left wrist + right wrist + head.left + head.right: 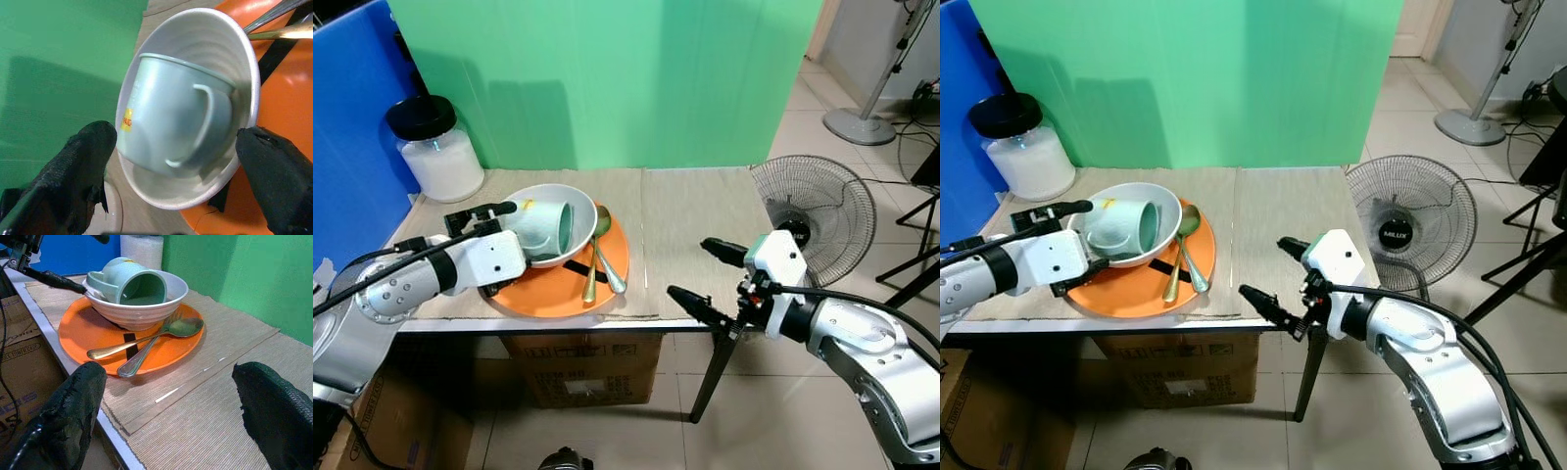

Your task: Setting the table

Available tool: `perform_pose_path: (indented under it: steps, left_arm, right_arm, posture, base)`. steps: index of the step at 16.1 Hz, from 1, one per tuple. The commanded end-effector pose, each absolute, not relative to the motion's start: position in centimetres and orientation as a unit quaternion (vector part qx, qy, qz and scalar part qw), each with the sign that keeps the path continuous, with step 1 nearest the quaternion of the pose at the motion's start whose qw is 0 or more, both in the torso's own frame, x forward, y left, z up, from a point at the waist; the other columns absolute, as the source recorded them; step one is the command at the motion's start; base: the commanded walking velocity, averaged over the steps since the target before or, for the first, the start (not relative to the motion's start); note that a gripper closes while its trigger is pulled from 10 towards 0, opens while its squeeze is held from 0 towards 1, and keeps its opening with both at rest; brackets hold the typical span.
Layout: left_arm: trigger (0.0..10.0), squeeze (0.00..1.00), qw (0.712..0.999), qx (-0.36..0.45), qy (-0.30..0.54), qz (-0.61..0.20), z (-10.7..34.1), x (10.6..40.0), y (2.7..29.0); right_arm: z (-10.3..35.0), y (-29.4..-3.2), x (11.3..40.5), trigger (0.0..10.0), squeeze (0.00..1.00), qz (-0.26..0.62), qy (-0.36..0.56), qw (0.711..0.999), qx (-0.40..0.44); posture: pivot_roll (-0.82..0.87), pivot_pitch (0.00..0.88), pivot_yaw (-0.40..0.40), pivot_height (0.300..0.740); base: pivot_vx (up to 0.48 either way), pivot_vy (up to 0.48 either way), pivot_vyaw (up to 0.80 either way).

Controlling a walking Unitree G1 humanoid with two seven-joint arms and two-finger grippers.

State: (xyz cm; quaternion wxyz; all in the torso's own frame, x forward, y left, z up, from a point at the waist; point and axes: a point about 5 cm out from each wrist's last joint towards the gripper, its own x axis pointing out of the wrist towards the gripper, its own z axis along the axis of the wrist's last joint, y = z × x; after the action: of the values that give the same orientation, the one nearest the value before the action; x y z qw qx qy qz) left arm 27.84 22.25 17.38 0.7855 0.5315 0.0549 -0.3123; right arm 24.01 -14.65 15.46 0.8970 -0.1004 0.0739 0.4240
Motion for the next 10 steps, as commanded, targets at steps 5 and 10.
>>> perform_pose_path:
  steps: [5, 10]
  left_arm:
    - [10.0, 0.00, 0.784, 0.542, 0.061, -0.296, 16.9, 28.8, 22.9]
    - [1.4, 0.00, 0.786, 0.551, 0.050, -0.276, 17.1, 29.5, 23.3]
  right_arm:
    - [15.7, -14.4, 23.4, 10.0, 0.00, 0.437, 0.077, 0.891, -0.099]
    - [15.7, -14.3, 23.4, 10.0, 0.00, 0.436, 0.078, 0.891, -0.097]
  posture:
    - [-0.03, 0.089, 0.047, 0.740]
    - [-0.03, 0.091, 0.052, 0.740]
  base:
    - [0.000, 0.000, 0.00]
    - [0.000, 0.000, 0.00]
